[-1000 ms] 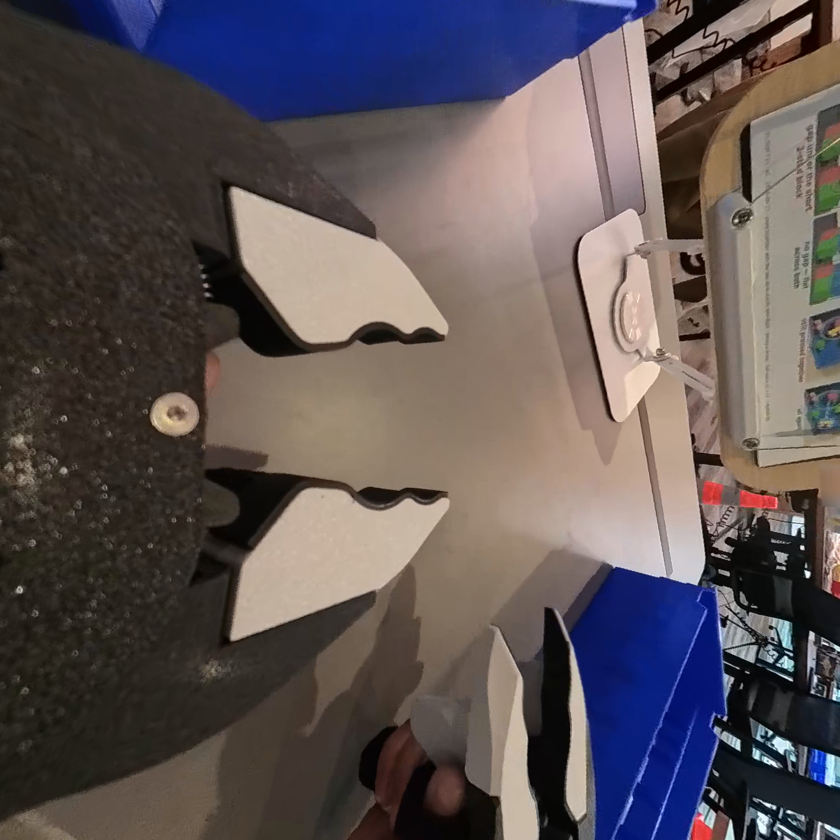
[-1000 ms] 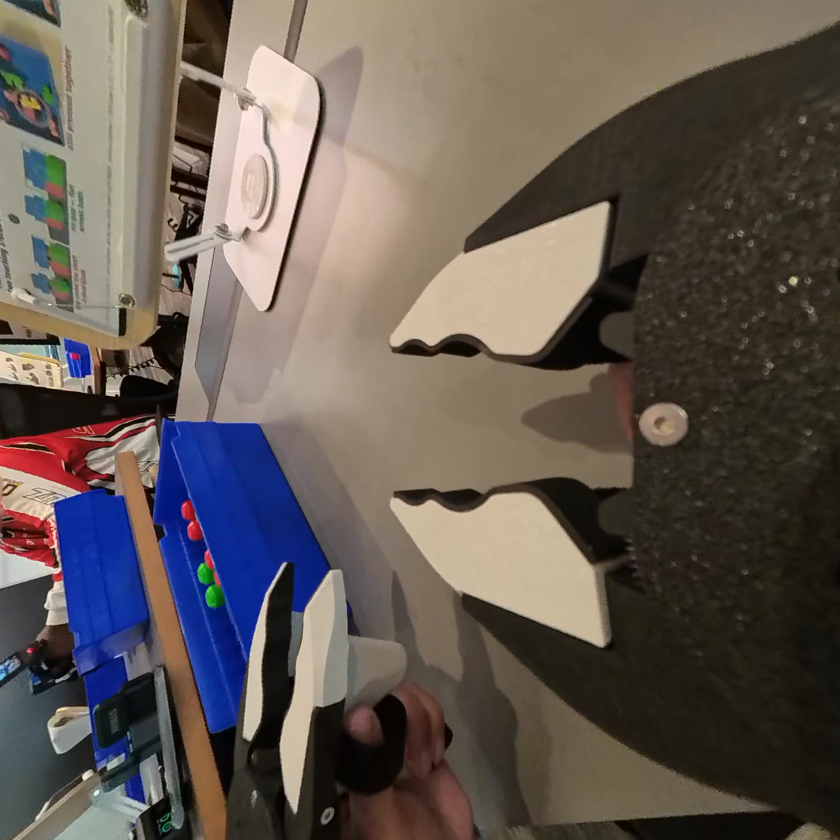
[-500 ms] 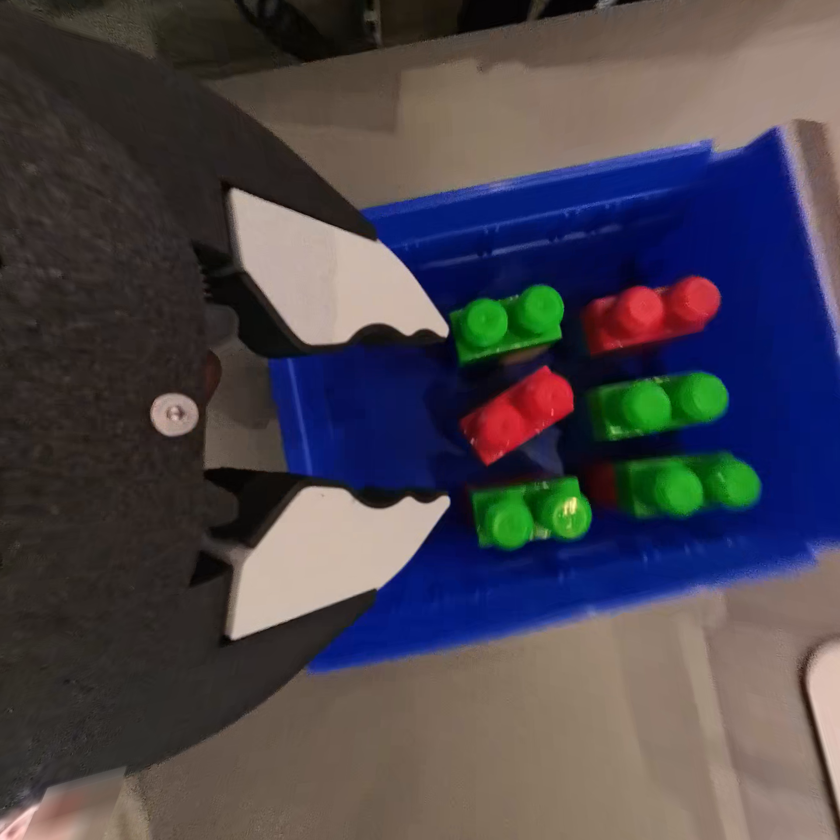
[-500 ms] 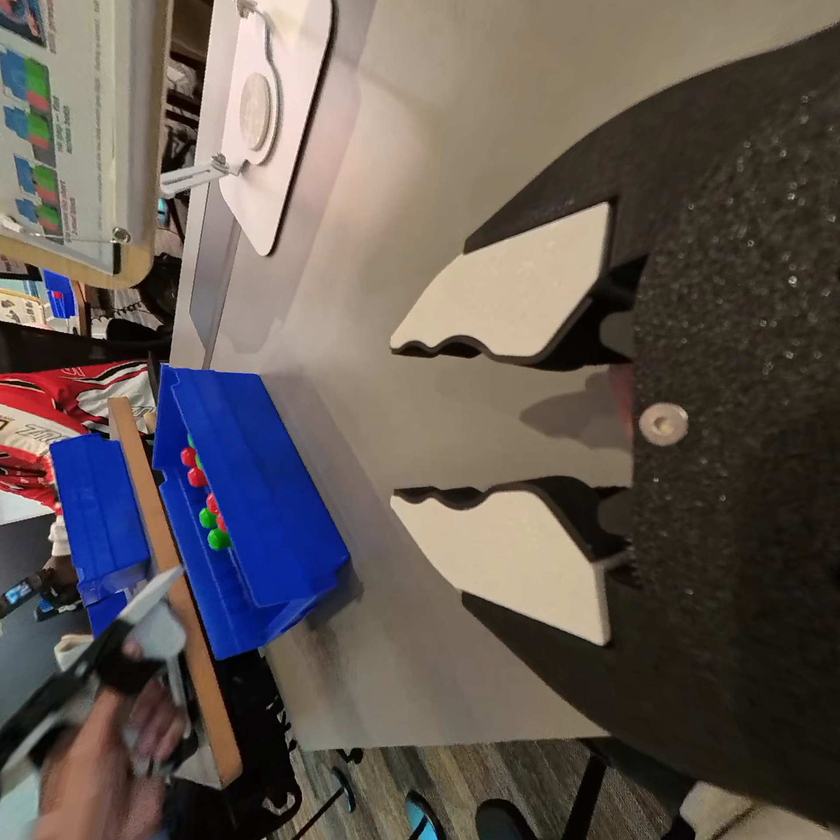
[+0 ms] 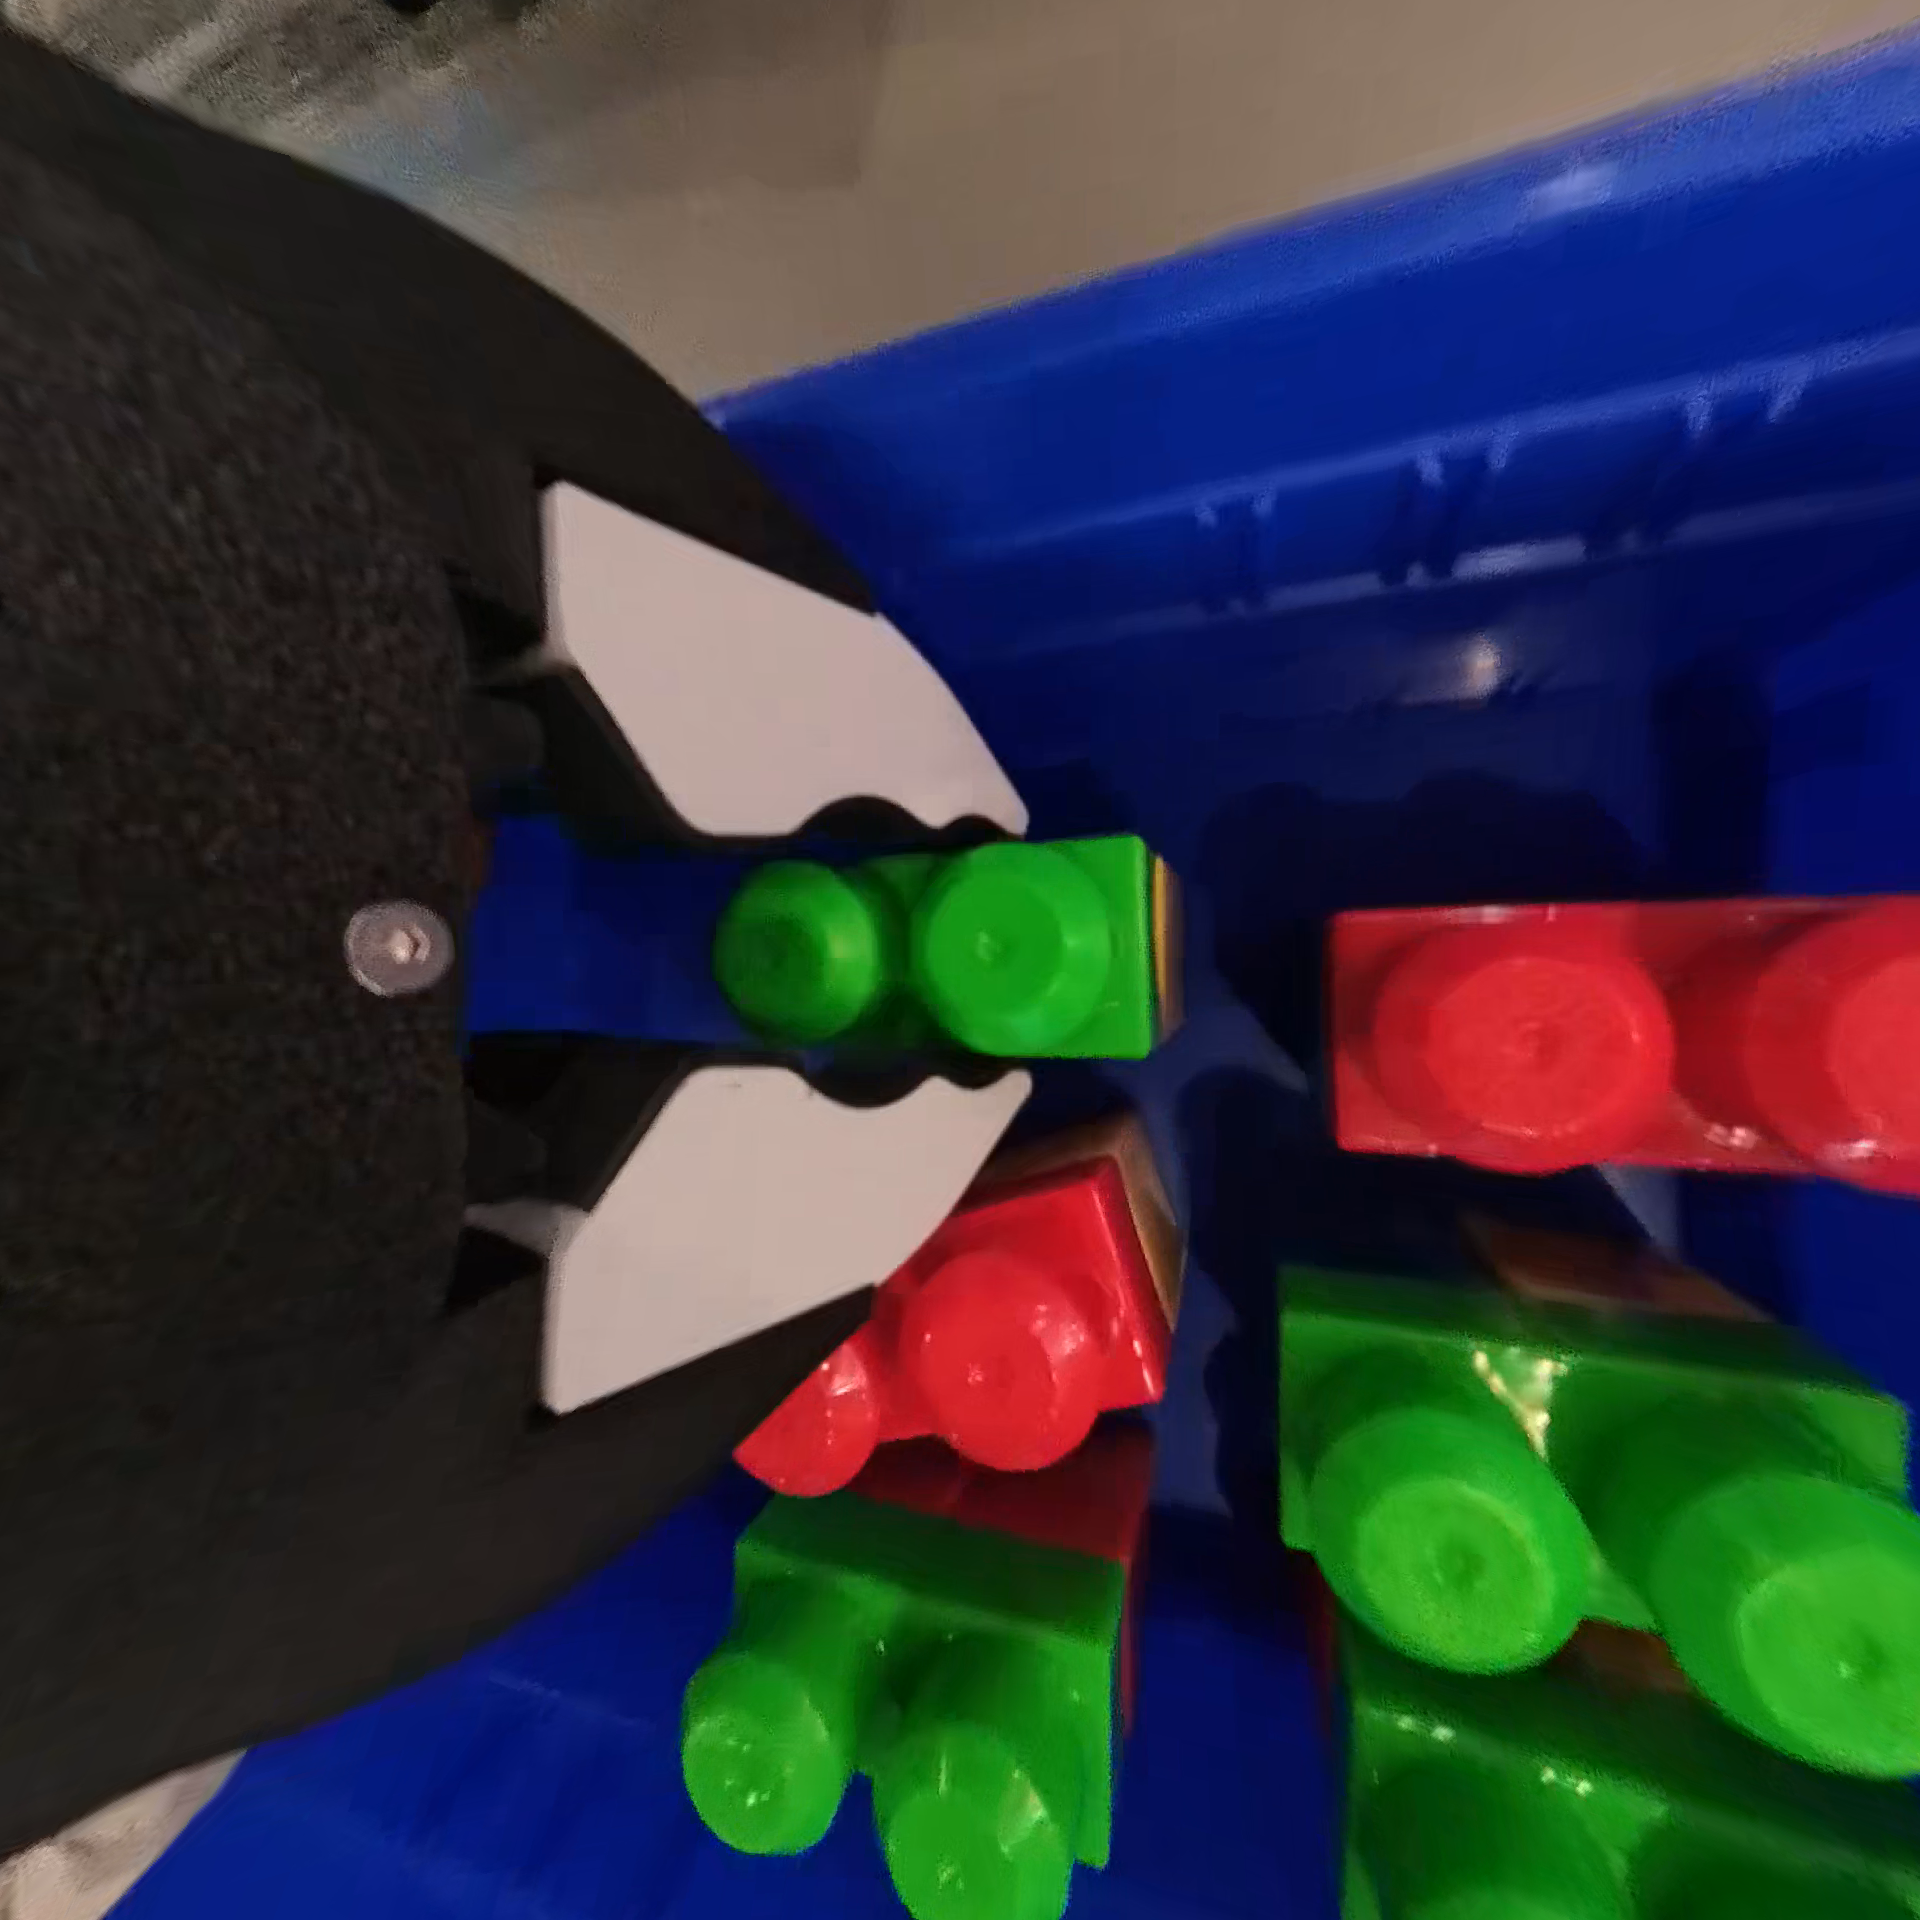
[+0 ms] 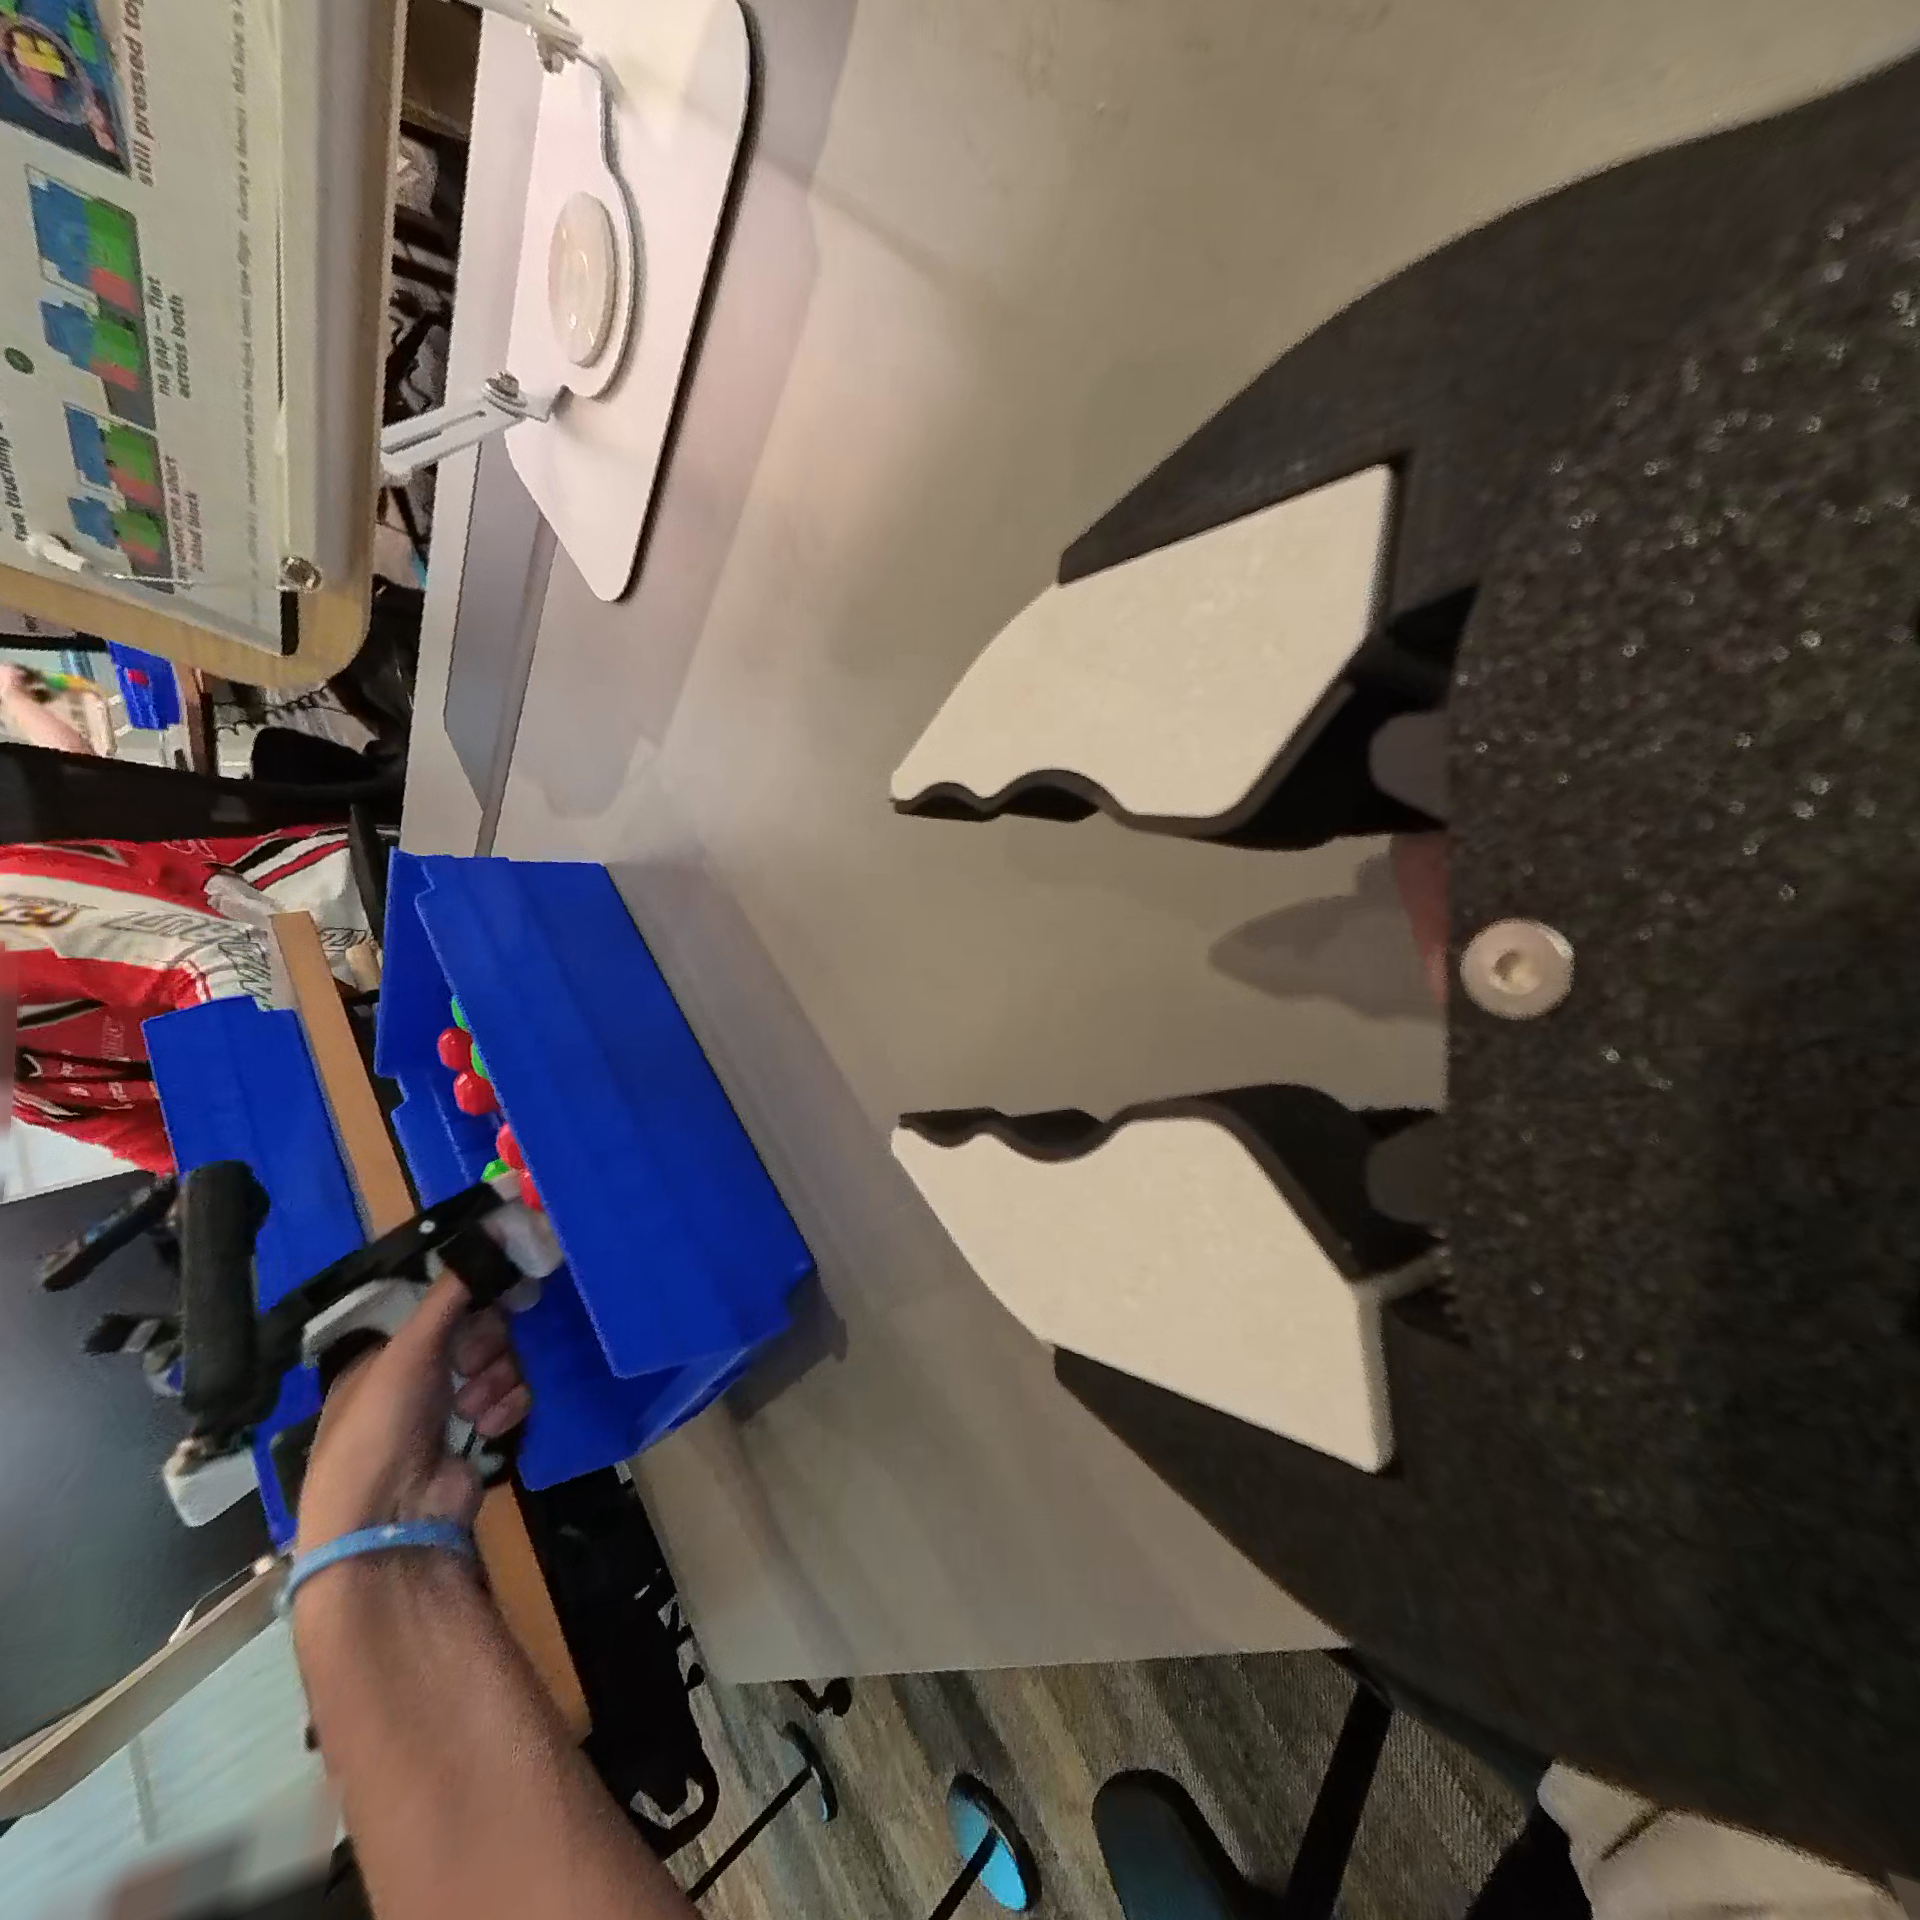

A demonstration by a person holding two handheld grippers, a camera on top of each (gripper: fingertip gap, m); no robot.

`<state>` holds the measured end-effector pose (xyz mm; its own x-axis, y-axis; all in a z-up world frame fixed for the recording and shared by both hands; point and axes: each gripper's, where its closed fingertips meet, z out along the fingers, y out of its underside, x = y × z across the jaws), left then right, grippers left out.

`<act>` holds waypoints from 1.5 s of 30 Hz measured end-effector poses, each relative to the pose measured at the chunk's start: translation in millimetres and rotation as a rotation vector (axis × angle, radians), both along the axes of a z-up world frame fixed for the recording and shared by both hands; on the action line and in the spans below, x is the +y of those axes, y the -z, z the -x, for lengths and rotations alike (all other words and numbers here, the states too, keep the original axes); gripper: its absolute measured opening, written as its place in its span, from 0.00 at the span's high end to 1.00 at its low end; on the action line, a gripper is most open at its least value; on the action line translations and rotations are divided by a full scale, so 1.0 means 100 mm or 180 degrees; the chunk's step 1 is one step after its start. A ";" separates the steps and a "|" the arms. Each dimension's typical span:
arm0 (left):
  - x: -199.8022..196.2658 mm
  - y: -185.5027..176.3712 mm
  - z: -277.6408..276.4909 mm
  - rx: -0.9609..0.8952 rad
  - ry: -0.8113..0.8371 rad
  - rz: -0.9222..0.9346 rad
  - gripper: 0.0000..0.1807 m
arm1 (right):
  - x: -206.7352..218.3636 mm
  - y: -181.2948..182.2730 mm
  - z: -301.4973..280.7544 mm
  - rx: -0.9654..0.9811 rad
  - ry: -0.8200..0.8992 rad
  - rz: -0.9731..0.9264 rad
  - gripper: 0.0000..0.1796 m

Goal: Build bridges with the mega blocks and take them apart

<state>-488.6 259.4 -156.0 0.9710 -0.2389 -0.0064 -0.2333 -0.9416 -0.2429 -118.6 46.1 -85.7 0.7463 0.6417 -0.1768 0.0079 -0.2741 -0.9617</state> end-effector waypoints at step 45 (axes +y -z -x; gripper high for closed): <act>-2.41 -1.26 -3.28 -0.4312 0.3212 -0.1398 0.80 | -0.20 -0.62 0.36 0.1365 -0.1409 -0.0250 0.81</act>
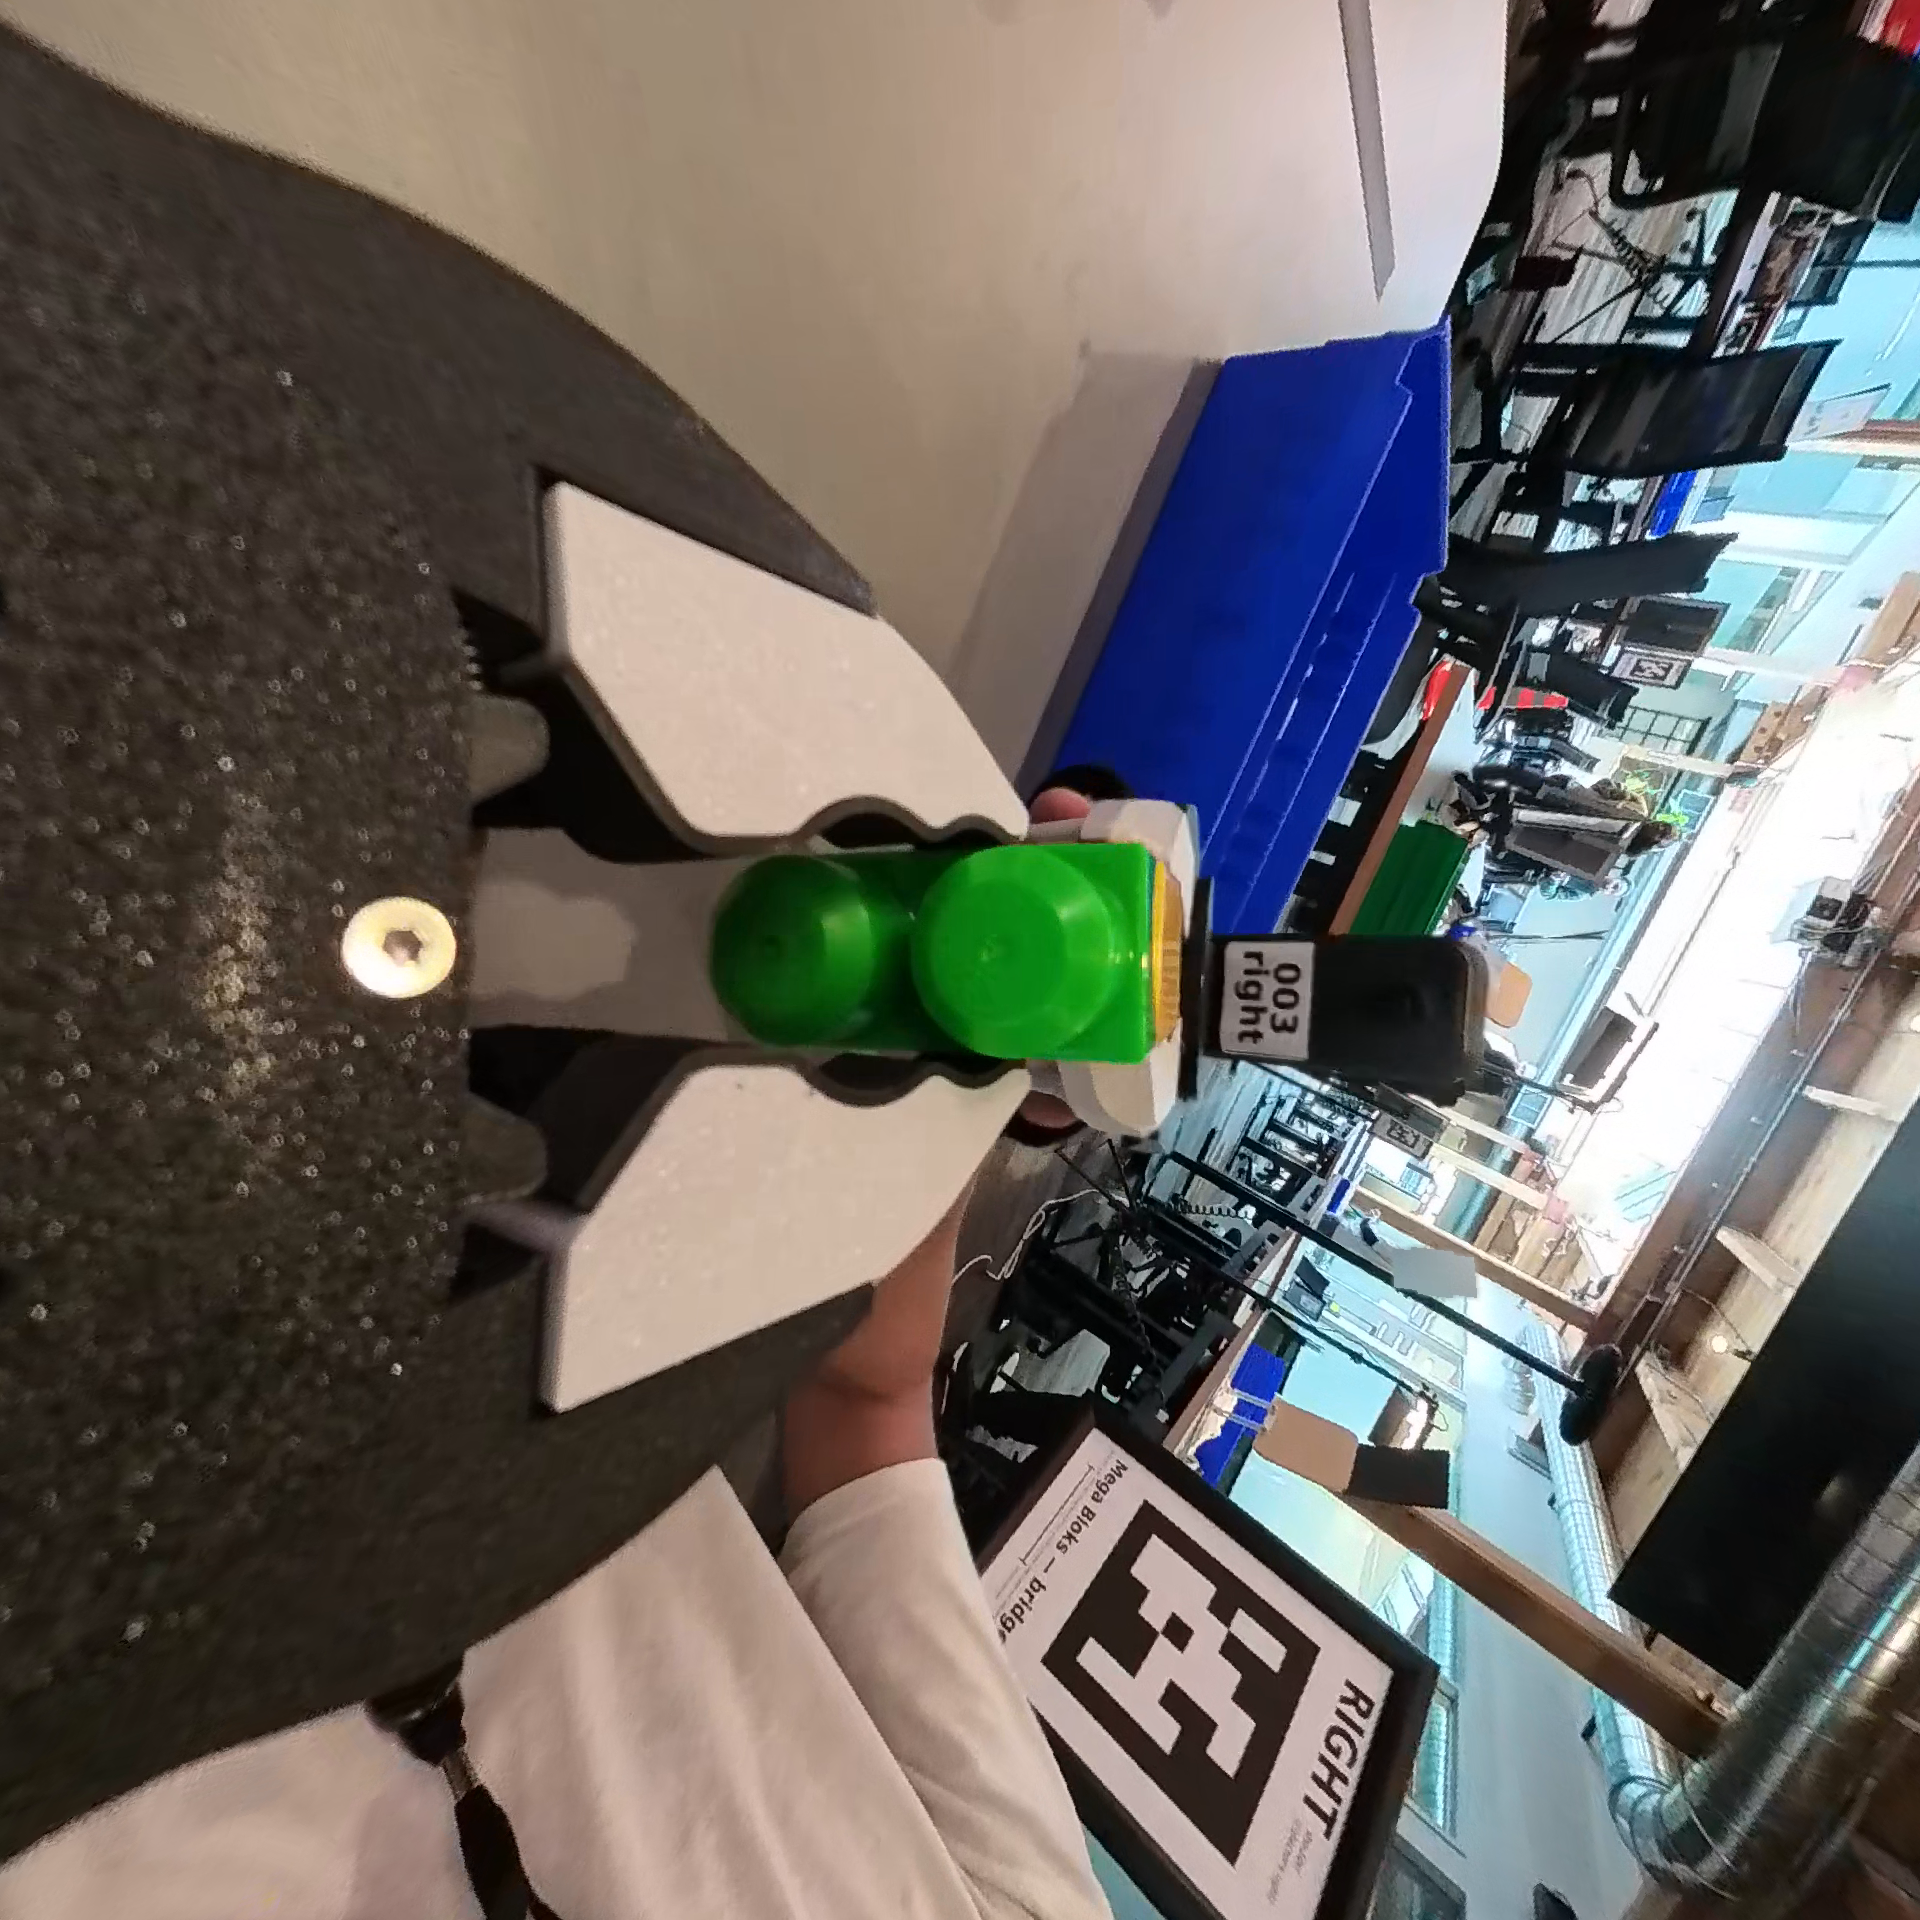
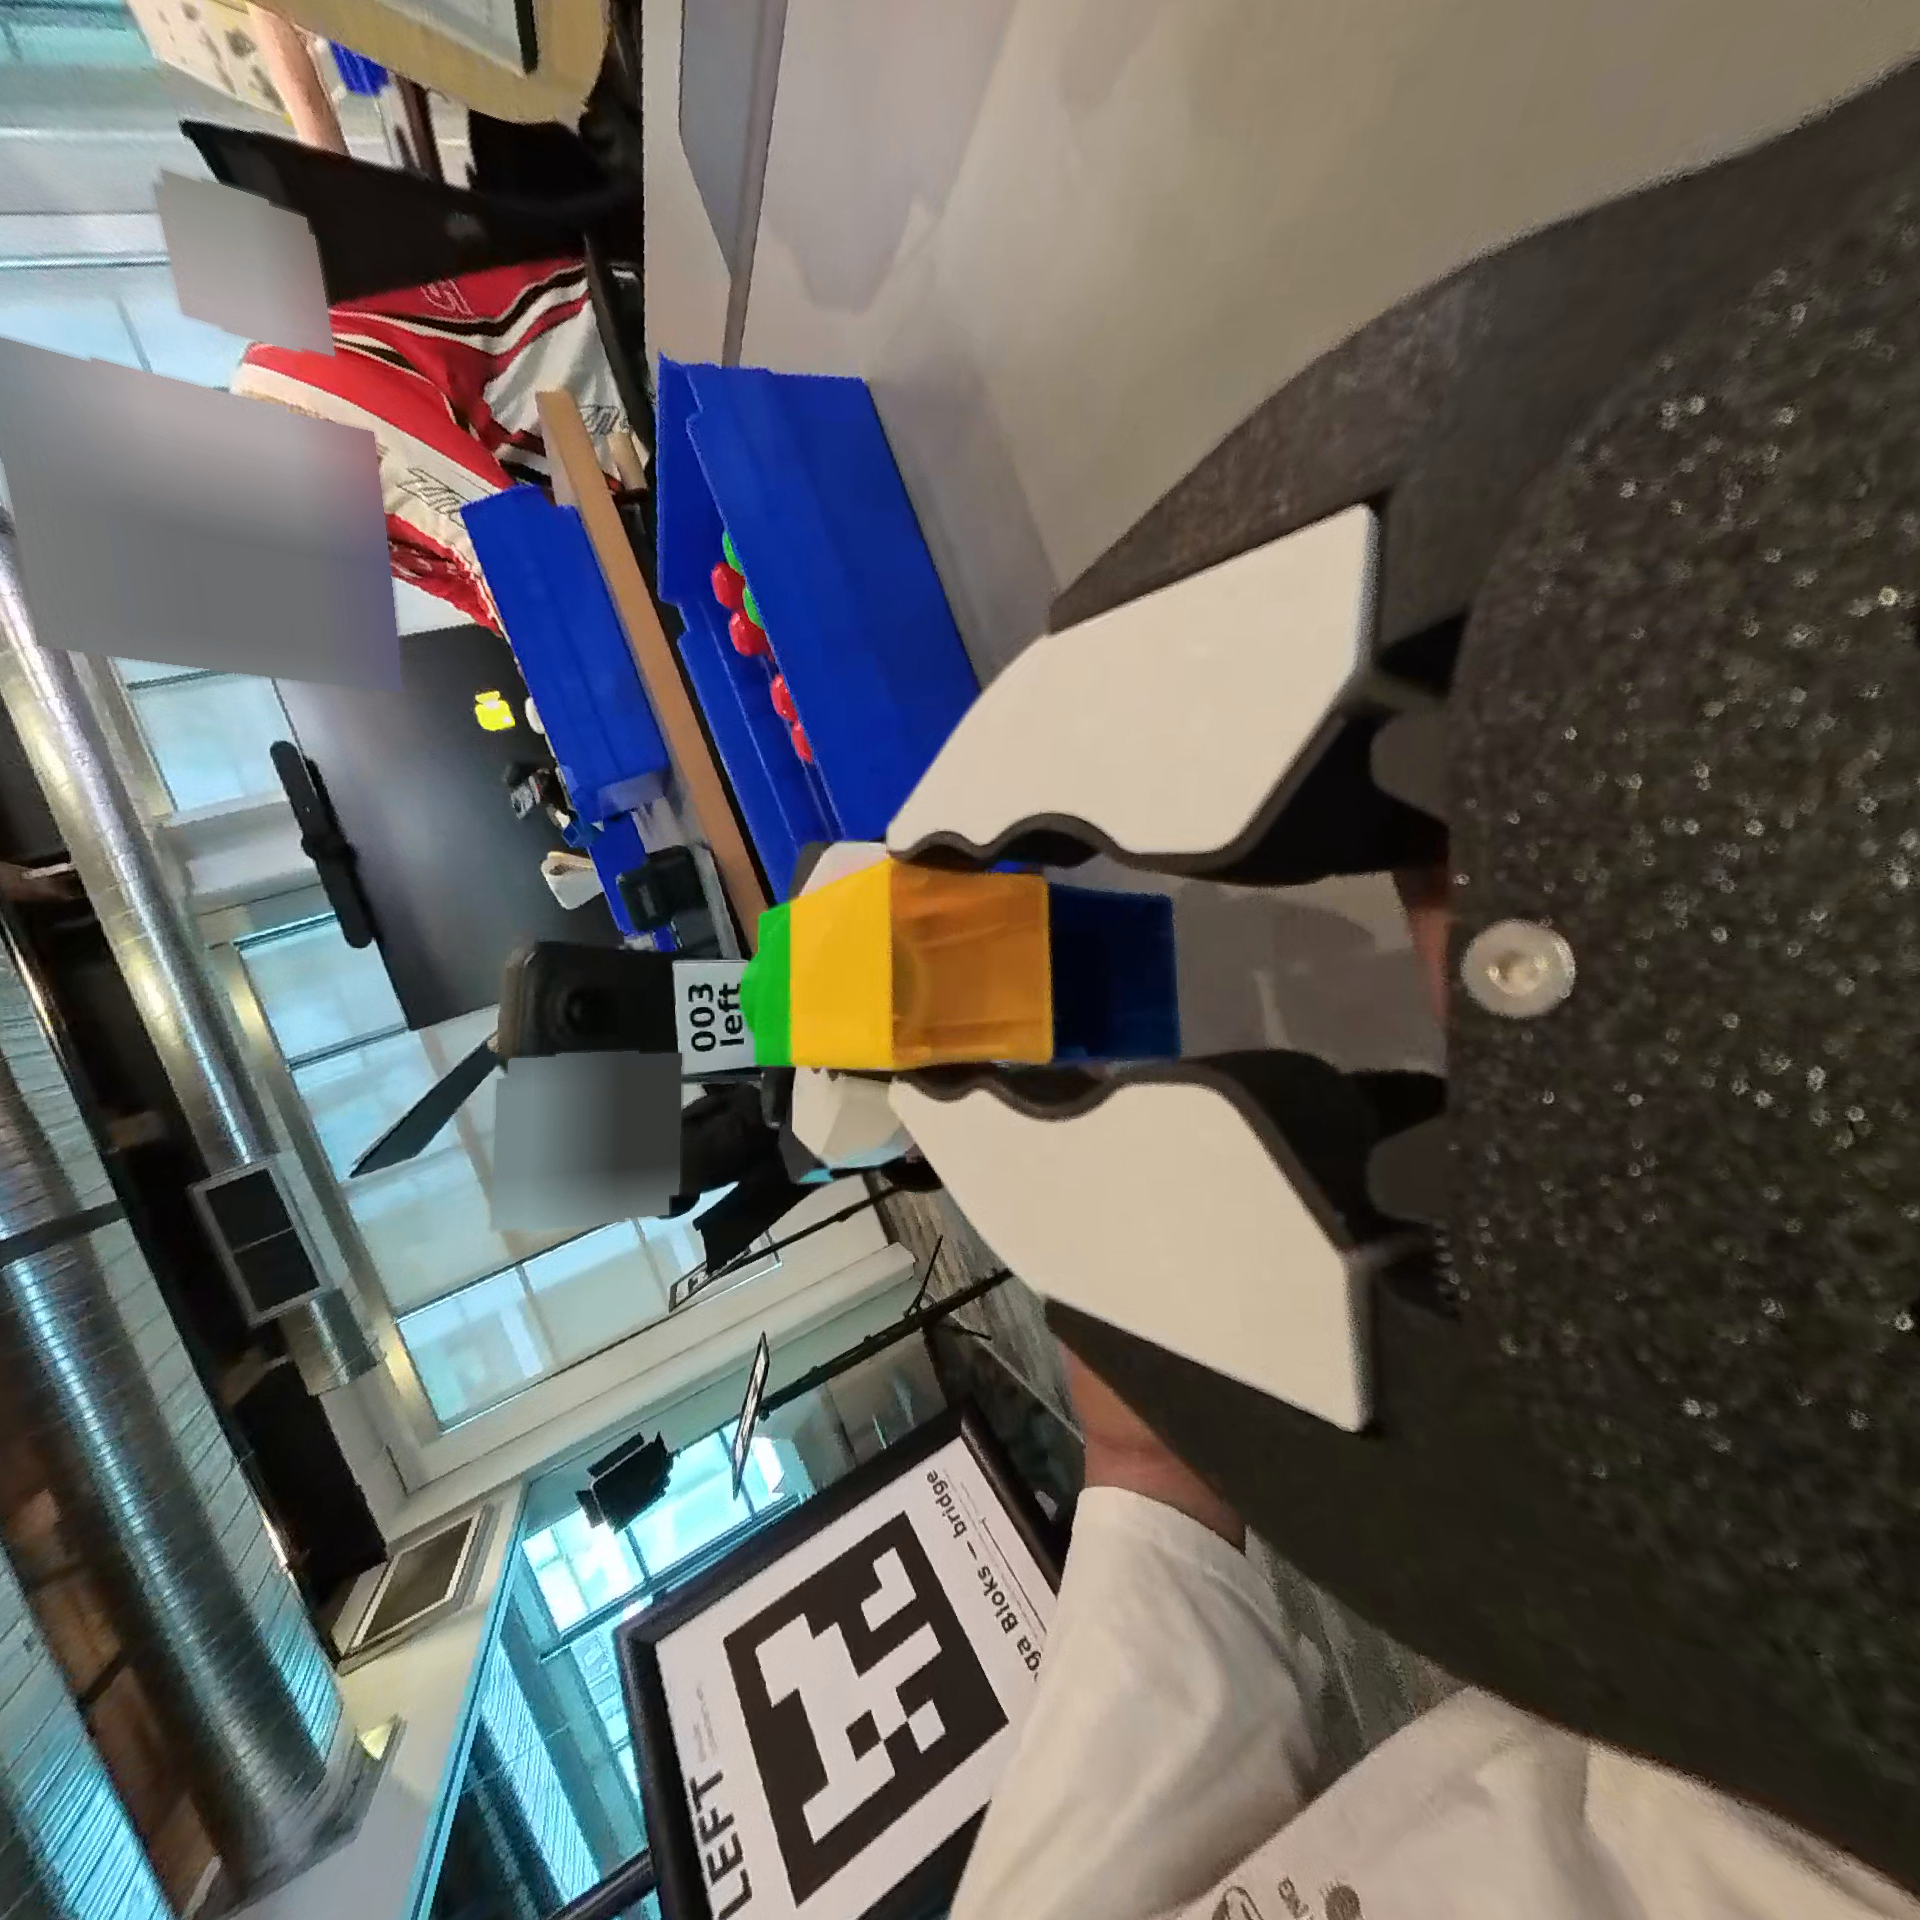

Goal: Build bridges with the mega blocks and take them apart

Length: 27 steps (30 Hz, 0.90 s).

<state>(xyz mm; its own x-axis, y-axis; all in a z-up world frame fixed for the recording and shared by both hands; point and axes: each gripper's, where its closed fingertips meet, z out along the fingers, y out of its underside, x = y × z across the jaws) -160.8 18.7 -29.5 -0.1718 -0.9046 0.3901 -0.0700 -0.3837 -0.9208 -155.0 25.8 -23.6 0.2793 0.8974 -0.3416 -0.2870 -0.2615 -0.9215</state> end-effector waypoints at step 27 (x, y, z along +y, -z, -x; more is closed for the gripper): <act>0.68 0.29 0.57 0.0458 -0.1869 -0.0613 0.81 | 0.08 0.12 -0.66 -0.0046 0.0656 0.0124 0.80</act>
